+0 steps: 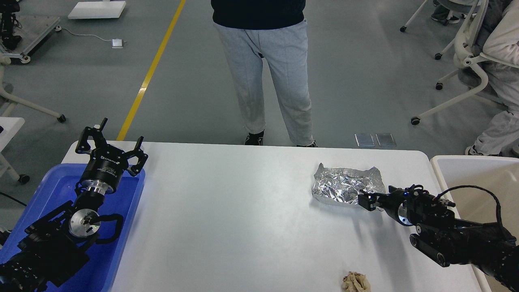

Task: Tidy desktop
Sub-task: 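Close the right gripper on the edge of the silver foil wrapper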

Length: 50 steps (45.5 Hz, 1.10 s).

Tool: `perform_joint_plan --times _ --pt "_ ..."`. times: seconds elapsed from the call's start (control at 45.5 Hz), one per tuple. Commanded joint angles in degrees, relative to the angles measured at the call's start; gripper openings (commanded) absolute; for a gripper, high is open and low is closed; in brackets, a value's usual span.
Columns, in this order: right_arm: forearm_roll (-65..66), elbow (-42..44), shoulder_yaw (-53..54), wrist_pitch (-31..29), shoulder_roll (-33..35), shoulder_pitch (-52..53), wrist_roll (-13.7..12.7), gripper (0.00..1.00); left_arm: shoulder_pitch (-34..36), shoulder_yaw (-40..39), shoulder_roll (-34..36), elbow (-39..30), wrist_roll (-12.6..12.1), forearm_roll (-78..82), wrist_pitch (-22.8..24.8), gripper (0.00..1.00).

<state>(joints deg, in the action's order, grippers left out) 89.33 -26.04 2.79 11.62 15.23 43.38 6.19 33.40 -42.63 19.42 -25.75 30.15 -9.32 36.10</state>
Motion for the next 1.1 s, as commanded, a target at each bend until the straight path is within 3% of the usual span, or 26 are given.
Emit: perform_joint_plan --times 0.0,0.088,0.176,0.769,0.901,1.077 --pt "-0.3 1.7 -2.4 0.4 -0.6 0.1 0.7 0.46 0.0 0.0 0.0 0.0 0.0 0.0 -0.1 1.00" --pt "-0.6 1.8 -4.5 0.4 -0.6 0.5 0.7 0.17 0.0 0.0 0.0 0.0 0.0 0.0 -0.1 1.00" --pt "-2.2 1.8 -4.6 0.3 -0.6 0.5 0.7 0.00 0.0 0.0 0.0 0.0 0.0 0.0 0.0 1.00" --pt "-6.0 0.4 -4.6 0.9 -0.6 2.4 3.3 0.00 0.1 0.0 0.0 0.0 0.0 0.0 0.0 1.00" --pt "-7.2 -4.7 -5.2 0.7 2.1 4.0 3.6 0.00 0.0 0.0 0.0 0.0 0.0 0.0 -0.1 1.00" --pt "-9.3 -19.5 -5.9 -2.5 11.2 9.7 2.2 0.00 0.1 0.0 0.0 0.0 0.0 0.0 -0.1 1.00"
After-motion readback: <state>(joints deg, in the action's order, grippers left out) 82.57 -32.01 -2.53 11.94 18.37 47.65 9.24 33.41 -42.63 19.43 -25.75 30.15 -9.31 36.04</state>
